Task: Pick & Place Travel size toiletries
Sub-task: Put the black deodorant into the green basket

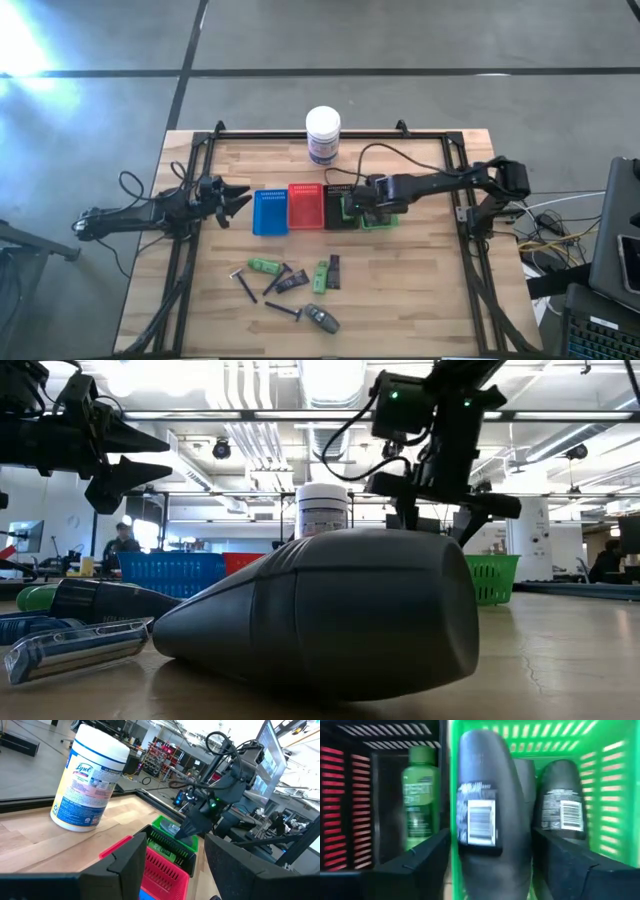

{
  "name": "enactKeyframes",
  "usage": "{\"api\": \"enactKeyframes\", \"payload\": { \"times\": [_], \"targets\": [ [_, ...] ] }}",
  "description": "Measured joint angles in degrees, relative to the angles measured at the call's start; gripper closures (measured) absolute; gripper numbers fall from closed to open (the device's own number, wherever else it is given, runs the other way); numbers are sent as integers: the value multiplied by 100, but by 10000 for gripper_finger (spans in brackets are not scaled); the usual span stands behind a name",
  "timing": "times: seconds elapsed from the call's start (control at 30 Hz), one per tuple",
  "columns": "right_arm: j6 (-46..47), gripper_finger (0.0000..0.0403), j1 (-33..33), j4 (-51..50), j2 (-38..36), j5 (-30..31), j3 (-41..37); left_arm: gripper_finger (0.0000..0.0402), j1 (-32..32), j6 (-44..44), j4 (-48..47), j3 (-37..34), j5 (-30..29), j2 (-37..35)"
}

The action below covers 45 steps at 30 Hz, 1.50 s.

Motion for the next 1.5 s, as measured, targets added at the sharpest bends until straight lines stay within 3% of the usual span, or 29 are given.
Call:
{"api": "enactKeyframes", "payload": {
  "times": [0.4,0.57,0.83,1.17,1.5],
  "targets": [
    [-569,51,132,-1446,-163,37,1013,195,0,0,-2,-1,2,2],
    [-272,47,506,-1452,-63,-719,1533,195,0,0,-2,1,0,2],
    [650,66,1493,-1321,883,-928,2178,195,0,0,0,-1,2,2],
    [-2072,72,2549,-910,2473,-1935,3796,195,0,0,0,1,0,1],
    [-3079,43,2968,-1119,3638,-2072,5578,195,0,0,-2,0,0,2]
  ]
}}
